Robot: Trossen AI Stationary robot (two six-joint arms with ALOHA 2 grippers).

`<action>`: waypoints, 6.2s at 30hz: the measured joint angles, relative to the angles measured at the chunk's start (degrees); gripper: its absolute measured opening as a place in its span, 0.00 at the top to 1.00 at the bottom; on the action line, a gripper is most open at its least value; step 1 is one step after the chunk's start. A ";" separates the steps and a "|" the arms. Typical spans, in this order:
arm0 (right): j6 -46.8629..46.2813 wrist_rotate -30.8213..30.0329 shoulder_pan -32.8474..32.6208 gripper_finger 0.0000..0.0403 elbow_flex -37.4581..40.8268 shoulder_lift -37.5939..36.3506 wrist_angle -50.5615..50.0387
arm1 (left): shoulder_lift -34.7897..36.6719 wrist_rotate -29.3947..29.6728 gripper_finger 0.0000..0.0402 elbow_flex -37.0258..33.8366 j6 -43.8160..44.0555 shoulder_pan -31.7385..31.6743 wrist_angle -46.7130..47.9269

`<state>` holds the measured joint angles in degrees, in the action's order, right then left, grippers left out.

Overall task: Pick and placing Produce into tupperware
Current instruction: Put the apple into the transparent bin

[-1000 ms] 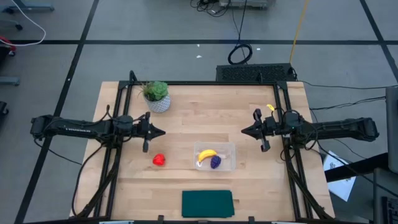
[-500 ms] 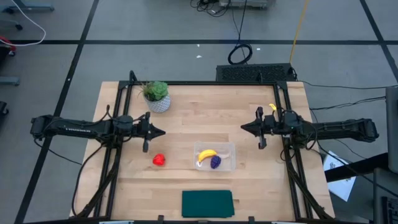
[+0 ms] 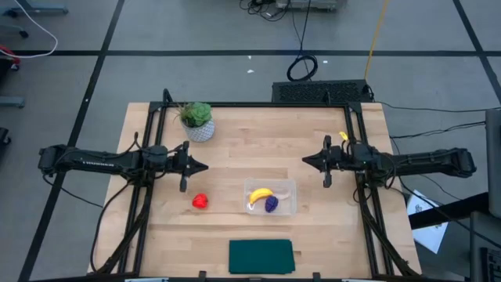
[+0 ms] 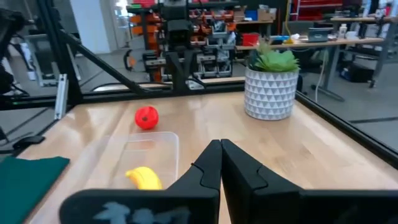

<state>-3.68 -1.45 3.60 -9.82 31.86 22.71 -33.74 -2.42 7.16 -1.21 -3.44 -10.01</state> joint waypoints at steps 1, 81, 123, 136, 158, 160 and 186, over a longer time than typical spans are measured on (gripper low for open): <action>0.10 0.00 -0.30 1.00 0.00 0.02 0.16 | 0.01 0.00 0.94 0.00 0.00 -0.02 0.01; 3.50 1.73 -2.21 1.00 7.39 -2.21 8.73 | 0.01 -4.55 0.94 -0.02 -2.78 4.92 -9.25; 3.50 1.73 -2.21 1.00 7.41 -2.21 8.73 | 0.03 23.94 0.94 11.85 3.98 25.43 3.95; 3.50 1.71 -2.21 1.00 7.39 -2.21 8.73 | 0.01 29.88 0.94 12.09 5.04 33.81 4.40; 3.30 1.72 -2.21 1.00 7.39 -2.21 8.69 | 0.01 41.53 0.77 12.11 11.91 41.68 6.85; 3.30 1.72 -2.21 1.00 7.39 -2.23 8.69 | 0.01 41.55 0.73 12.11 12.05 42.01 6.85; 3.30 1.70 -2.19 1.00 7.39 -2.23 7.96 | -2.75 41.90 0.47 18.21 15.18 45.00 14.52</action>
<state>-0.38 0.25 1.41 -2.44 29.63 30.67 -36.50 39.48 25.37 13.97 41.56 4.52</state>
